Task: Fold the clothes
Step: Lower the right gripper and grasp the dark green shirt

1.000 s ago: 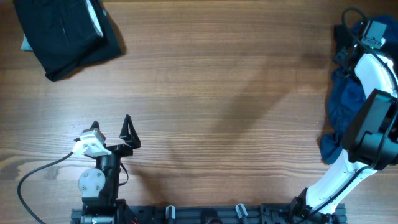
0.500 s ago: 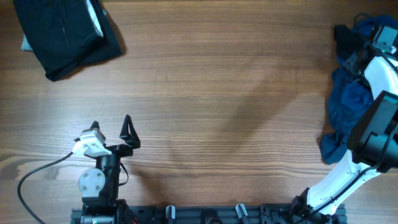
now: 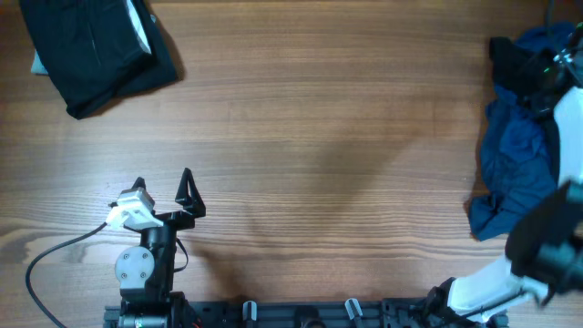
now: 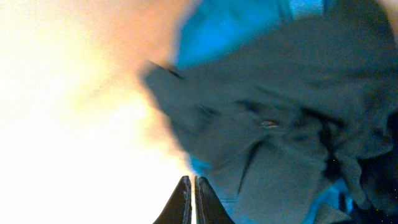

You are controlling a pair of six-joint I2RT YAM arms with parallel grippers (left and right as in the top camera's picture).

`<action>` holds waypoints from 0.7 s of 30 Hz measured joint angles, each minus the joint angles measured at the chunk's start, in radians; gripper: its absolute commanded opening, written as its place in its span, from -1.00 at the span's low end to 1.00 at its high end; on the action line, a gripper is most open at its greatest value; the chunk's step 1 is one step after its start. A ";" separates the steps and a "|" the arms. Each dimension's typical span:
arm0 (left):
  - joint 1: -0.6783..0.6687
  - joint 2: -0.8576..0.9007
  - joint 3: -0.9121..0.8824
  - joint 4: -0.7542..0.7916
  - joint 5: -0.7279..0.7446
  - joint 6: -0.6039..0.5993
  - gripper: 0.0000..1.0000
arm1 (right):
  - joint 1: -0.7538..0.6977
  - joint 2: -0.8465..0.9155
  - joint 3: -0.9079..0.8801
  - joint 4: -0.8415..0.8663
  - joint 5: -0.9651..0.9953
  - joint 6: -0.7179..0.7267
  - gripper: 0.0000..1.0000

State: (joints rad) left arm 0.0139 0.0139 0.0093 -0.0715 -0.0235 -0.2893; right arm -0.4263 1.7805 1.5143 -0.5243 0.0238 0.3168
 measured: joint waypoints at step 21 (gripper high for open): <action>0.000 0.000 0.000 0.000 0.000 0.000 0.99 | 0.005 -0.094 0.008 -0.131 0.148 -0.046 0.46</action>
State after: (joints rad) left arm 0.0139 0.0139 0.0093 -0.0715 -0.0235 -0.2893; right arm -0.4217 1.6863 1.5227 -0.6552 0.1719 0.2707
